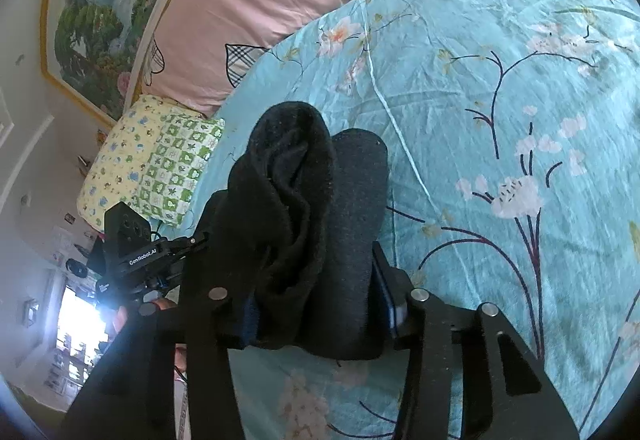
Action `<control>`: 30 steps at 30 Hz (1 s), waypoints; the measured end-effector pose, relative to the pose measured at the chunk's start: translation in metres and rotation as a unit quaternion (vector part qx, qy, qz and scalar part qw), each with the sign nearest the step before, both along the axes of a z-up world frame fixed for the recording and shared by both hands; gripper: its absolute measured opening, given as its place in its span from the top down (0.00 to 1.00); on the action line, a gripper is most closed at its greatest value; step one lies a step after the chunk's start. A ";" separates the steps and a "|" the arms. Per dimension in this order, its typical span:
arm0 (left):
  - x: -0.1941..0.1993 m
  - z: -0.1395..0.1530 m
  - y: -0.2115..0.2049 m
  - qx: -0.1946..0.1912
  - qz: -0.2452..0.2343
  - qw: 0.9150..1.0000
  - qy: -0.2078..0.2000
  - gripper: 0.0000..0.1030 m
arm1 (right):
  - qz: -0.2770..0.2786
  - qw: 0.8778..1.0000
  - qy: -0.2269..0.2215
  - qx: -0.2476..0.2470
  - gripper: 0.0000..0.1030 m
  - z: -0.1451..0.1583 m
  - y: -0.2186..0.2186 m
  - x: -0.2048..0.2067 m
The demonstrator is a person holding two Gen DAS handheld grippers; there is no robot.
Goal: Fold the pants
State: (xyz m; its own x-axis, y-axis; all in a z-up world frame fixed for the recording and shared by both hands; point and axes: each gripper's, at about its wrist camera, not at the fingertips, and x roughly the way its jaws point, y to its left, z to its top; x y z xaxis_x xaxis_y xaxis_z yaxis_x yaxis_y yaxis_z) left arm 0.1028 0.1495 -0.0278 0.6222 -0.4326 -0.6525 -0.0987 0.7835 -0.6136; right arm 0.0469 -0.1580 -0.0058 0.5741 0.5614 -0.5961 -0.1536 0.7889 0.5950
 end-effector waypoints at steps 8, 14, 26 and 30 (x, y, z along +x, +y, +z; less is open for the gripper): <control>-0.006 0.009 -0.002 0.002 0.006 1.000 -0.005 0.75 | 0.002 1.000 -0.007 -0.001 0.57 0.005 0.003 -0.003; -0.015 0.021 0.000 0.007 0.011 1.000 -0.017 0.76 | 0.007 1.000 -0.016 -0.003 0.58 0.013 0.007 -0.003; -0.045 0.044 0.021 0.023 0.048 0.998 -0.039 0.76 | 0.038 0.999 -0.034 -0.006 0.58 0.028 0.034 0.002; -0.054 0.051 0.032 0.026 0.067 0.996 -0.045 0.76 | 0.052 0.998 -0.041 -0.008 0.58 0.033 0.046 0.006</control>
State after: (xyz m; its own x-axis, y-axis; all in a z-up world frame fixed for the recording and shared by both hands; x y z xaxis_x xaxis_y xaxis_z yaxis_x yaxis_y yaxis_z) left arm 0.0486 0.1815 0.0232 0.7288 -0.3090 -0.6110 -0.1518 0.7973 -0.5842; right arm 0.0531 -0.1118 0.0272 0.5604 0.6108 -0.5593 -0.2817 0.7756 0.5648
